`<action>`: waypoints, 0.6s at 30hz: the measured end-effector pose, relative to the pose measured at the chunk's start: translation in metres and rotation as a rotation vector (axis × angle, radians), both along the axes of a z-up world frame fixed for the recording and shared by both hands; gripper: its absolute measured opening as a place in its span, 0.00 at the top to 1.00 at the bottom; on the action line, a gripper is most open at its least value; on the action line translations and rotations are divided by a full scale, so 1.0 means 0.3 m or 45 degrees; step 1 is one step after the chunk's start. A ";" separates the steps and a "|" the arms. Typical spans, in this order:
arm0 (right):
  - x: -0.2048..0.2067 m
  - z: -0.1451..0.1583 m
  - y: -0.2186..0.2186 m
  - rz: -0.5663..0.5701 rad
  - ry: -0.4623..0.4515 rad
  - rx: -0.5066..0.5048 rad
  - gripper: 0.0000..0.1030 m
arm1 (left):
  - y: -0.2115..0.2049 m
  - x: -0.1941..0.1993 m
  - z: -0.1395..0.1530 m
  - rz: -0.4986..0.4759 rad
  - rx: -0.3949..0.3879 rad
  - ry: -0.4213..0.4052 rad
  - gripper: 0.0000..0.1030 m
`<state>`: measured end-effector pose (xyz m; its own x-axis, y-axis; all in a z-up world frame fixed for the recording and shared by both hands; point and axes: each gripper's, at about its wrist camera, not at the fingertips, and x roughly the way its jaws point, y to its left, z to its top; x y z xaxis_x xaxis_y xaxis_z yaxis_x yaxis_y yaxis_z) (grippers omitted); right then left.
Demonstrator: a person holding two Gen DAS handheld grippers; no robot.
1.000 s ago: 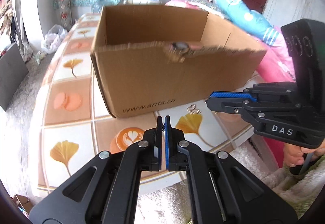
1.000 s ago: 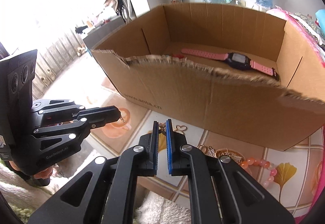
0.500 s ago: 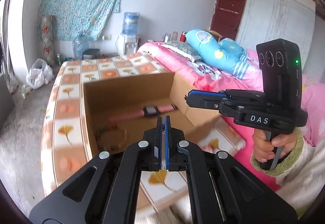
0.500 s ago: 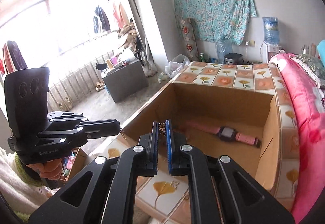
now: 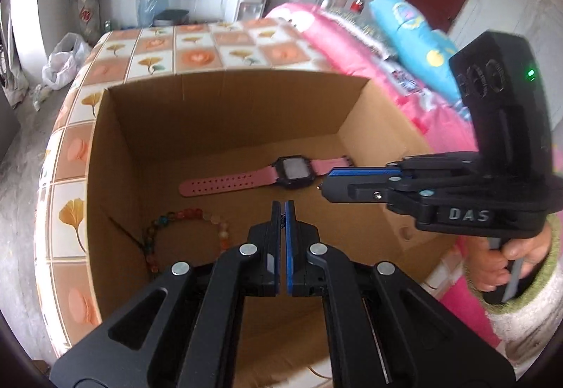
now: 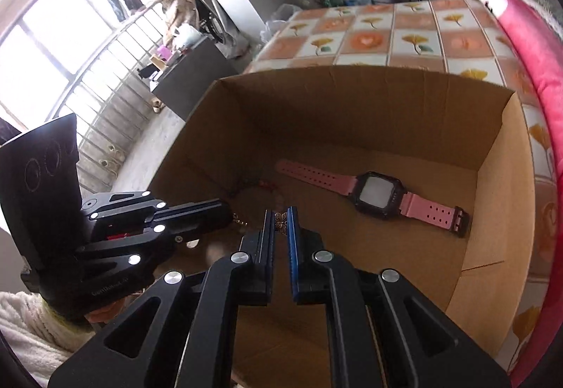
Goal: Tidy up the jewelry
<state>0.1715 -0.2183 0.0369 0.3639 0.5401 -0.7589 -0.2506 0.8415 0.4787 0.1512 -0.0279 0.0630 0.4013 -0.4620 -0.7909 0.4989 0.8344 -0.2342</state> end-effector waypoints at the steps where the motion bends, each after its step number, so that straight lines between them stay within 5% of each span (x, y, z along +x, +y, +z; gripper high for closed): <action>1: 0.009 -0.007 -0.008 -0.013 0.010 0.002 0.92 | -0.003 0.007 -0.011 0.002 0.010 0.011 0.98; 5: 0.017 -0.012 -0.044 -0.059 0.020 0.040 0.92 | -0.020 0.032 -0.039 0.025 0.027 0.049 0.83; 18: -0.069 0.051 -0.124 -0.164 -0.049 0.113 0.92 | 0.033 0.006 0.035 0.077 -0.032 -0.035 0.72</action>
<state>0.1508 -0.2556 0.0521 0.4623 0.5515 -0.6944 -0.1627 0.8226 0.5449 0.1530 -0.0181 0.0736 0.4507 -0.4561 -0.7674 0.4544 0.8571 -0.2425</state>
